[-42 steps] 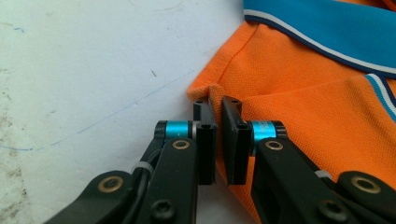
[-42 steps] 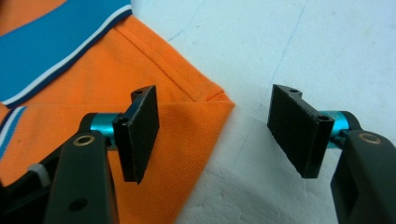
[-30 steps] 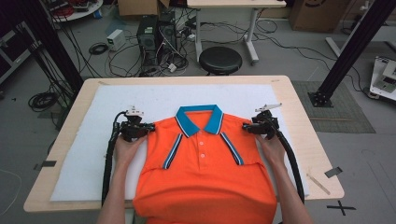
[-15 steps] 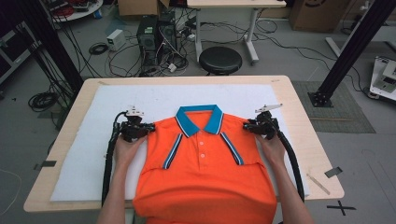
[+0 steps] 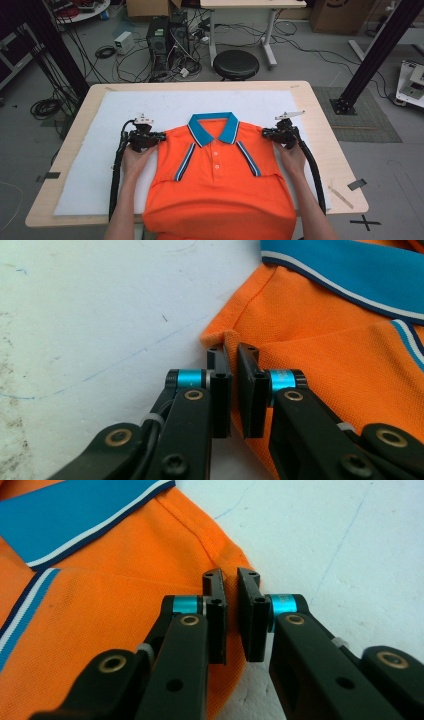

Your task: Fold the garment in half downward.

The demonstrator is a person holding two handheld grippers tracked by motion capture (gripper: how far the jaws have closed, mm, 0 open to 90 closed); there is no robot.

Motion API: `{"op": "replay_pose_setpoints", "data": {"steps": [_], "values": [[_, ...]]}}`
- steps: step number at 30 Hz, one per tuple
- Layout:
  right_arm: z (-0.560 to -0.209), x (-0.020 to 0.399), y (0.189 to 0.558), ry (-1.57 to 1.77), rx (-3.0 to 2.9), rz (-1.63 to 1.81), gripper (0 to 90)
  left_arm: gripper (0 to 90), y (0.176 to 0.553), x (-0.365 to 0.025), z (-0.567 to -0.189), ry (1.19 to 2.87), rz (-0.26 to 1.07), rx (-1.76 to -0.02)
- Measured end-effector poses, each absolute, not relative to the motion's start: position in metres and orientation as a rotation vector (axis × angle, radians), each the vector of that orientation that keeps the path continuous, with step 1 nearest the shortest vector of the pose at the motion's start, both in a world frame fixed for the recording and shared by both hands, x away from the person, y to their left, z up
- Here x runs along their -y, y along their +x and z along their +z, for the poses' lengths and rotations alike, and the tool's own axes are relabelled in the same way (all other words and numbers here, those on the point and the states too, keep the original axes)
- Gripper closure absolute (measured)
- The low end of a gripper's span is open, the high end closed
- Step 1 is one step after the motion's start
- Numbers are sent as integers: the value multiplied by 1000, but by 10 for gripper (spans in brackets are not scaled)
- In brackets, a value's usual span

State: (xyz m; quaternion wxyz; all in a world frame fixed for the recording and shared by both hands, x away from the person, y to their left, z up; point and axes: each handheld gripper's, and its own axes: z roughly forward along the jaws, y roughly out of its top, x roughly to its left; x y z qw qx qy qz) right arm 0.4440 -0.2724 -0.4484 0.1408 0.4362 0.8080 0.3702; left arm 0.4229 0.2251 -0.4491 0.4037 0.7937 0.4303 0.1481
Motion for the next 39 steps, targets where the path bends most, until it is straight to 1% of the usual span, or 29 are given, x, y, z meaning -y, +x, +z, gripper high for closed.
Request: {"op": "replay_pose_setpoints", "data": {"steps": [4,15,18,20,25,31,35,36,37,39], "values": [[-446,275,441,1268,-2295,1064,866,849,423,-227,-448,1994,365,-1088],[-442,288,435,1321,-2173,1165,868,852,417,-237,-445,1875,381,-1079],[-443,287,435,1333,-2180,1149,869,852,417,-232,-446,1937,412,-1075],[-443,285,436,1306,-2192,1119,868,852,418,-228,-446,1948,426,-1077],[-444,284,437,1308,-2198,1110,867,852,420,-229,-447,1938,399,-1089],[-443,281,444,1339,-2228,1084,866,852,429,-226,-442,1973,369,-1109],[-434,281,450,1332,-2224,1084,867,855,431,-230,-436,1902,380,-1120],[-430,281,453,1331,-2228,1081,867,855,435,-230,-434,1910,344,-1140],[-425,279,456,1330,-2231,1075,867,856,438,-230,-433,1917,336,-1151],[-420,277,463,1326,-2242,1058,867,855,444,-226,-427,1941,354,-1150]]}}
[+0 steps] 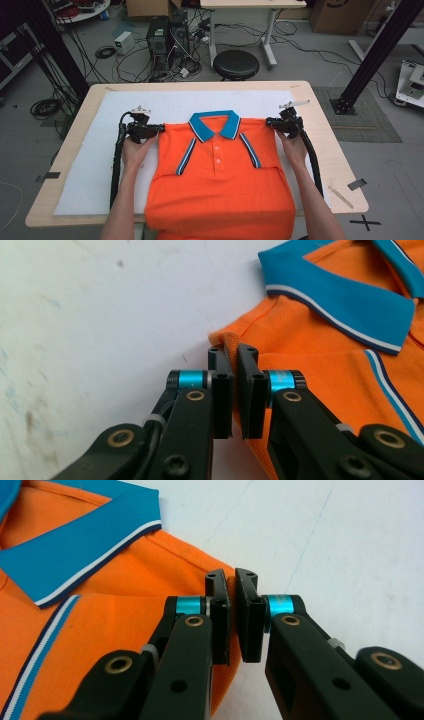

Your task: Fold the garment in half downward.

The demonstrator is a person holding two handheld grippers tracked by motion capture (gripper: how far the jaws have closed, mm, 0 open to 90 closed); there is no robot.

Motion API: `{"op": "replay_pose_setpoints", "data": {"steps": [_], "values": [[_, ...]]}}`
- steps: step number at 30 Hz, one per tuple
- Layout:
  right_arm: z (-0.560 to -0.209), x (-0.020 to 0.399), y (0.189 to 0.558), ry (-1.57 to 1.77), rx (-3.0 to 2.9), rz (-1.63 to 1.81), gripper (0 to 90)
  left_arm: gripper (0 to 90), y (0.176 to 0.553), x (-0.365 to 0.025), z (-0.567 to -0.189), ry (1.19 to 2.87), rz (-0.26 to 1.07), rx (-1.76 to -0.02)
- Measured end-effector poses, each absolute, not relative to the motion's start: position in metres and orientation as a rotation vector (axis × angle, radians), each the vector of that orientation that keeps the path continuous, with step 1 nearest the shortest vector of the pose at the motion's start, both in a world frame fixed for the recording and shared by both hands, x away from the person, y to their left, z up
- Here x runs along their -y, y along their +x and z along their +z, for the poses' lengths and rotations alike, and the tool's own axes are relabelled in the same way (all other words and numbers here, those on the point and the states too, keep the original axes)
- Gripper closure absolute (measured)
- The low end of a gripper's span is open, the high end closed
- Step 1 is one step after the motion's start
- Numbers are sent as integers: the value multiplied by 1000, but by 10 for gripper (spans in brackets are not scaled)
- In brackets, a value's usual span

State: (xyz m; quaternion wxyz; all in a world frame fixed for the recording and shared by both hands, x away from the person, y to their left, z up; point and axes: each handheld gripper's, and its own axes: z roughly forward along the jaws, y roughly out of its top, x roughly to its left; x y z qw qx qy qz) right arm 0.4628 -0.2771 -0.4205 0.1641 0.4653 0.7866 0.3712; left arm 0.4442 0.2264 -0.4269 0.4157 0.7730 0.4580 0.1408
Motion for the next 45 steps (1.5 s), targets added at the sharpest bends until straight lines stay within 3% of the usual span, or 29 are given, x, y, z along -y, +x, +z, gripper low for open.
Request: {"op": "replay_pose_setpoints", "data": {"steps": [15,26,35,45], "values": [[-402,278,497,1381,-2224,1019,897,856,481,-216,-385,1934,358,-1149],[-381,279,506,1349,-2243,1082,900,858,483,-215,-370,1911,386,-1132],[-379,278,486,1301,-2271,1120,900,858,459,-216,-385,1929,386,-1102],[-395,284,429,1197,-2299,1100,900,857,414,-219,-402,1917,365,-1062]]}}
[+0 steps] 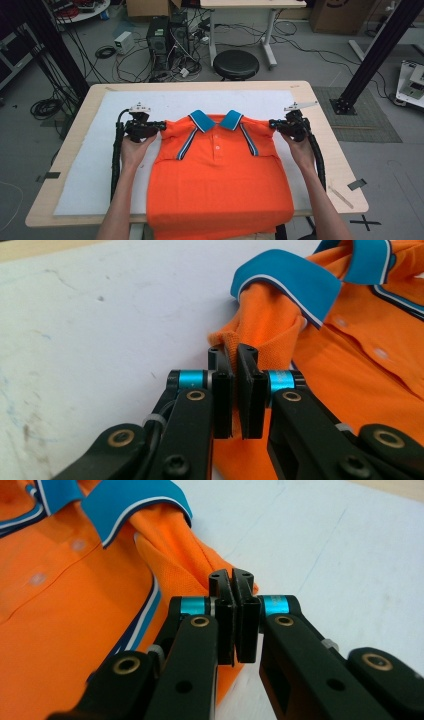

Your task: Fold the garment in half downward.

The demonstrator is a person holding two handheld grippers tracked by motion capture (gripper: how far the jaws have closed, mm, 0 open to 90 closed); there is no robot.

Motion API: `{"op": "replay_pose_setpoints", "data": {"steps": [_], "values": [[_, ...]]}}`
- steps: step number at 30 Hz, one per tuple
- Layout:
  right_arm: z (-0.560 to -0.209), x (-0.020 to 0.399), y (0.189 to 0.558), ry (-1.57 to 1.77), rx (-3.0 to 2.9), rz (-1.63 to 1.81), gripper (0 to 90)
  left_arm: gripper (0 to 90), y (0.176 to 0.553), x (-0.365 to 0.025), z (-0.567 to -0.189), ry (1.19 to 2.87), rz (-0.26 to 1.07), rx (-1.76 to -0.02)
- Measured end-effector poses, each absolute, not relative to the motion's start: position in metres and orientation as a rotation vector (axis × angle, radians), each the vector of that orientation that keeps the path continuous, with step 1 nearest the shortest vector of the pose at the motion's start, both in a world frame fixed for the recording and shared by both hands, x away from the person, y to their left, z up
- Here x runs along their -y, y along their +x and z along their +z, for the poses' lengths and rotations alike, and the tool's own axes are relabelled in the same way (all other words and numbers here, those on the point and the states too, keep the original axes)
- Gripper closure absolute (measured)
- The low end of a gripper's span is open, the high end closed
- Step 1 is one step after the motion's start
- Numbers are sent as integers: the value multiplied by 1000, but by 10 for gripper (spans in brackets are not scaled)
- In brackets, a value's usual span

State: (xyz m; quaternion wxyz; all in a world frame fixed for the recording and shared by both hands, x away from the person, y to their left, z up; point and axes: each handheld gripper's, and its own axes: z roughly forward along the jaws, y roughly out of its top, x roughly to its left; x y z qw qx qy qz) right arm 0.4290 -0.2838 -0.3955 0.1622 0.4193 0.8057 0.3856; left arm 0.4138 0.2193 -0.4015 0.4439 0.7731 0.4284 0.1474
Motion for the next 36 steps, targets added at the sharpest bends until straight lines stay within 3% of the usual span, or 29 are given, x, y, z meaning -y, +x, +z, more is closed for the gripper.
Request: {"op": "replay_pose_setpoints", "data": {"steps": [13,21,36], "values": [[-397,292,359,1125,-2320,1129,900,856,347,-221,-412,1936,387,-1024],[-419,307,327,1185,-2353,1170,900,856,314,-230,-426,1903,312,-1020],[-421,315,284,1238,-2401,1217,898,854,276,-241,-435,1896,210,-1026]]}}
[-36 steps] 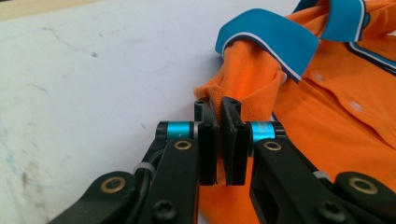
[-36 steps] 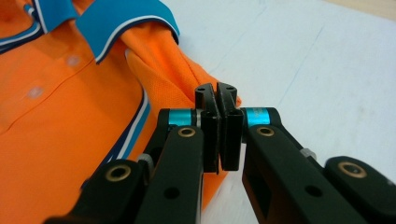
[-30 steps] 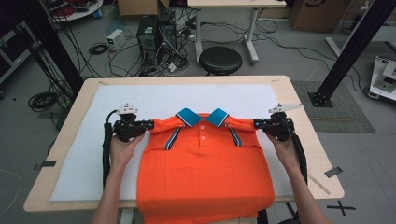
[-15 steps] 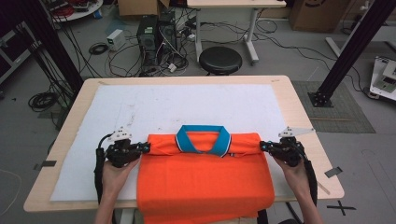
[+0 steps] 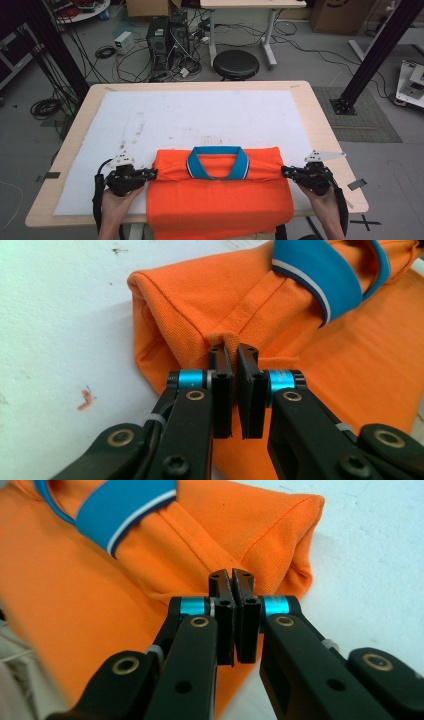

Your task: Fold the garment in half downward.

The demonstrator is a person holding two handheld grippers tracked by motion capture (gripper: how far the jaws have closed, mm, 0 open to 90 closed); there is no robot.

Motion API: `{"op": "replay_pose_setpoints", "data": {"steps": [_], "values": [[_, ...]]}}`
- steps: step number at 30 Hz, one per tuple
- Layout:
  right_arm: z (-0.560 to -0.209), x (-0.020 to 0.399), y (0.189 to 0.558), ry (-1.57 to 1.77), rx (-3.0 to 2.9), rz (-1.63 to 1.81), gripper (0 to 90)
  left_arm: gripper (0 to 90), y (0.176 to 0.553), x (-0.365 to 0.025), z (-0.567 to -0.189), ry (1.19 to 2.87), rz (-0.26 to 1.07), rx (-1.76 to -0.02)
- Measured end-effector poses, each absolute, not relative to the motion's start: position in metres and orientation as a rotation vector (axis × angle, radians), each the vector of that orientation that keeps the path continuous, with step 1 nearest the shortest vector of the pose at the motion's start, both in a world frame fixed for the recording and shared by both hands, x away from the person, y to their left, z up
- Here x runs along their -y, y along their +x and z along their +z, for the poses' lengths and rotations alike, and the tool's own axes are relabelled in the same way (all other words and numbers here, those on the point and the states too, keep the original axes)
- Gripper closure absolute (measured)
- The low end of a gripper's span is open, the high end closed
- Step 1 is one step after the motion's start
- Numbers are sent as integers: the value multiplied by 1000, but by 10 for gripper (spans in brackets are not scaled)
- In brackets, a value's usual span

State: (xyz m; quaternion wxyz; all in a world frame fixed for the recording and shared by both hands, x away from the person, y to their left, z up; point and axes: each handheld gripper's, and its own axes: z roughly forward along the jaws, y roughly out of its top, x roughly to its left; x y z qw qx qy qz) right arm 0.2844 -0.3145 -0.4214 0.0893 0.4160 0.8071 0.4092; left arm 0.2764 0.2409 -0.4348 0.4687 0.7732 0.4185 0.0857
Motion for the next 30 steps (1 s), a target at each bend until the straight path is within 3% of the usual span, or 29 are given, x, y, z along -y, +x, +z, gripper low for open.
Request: {"op": "replay_pose_setpoints", "data": {"steps": [7,11,18,26,28,30], "values": [[-434,316,287,1270,-2453,1177,881,842,276,-239,-444,1936,179,-1047],[-432,314,287,1258,-2424,1183,679,628,277,-245,-435,1892,190,-1050],[-410,298,294,1167,-2446,1243,577,555,293,-228,-413,1908,188,-946],[-424,274,317,1172,-2543,1192,532,556,323,-195,-427,2027,131,-971],[-431,270,318,1172,-2576,1179,567,590,324,-193,-432,2044,107,-968],[-437,268,319,1158,-2618,1136,693,706,322,-193,-435,2041,82,-954]]}}
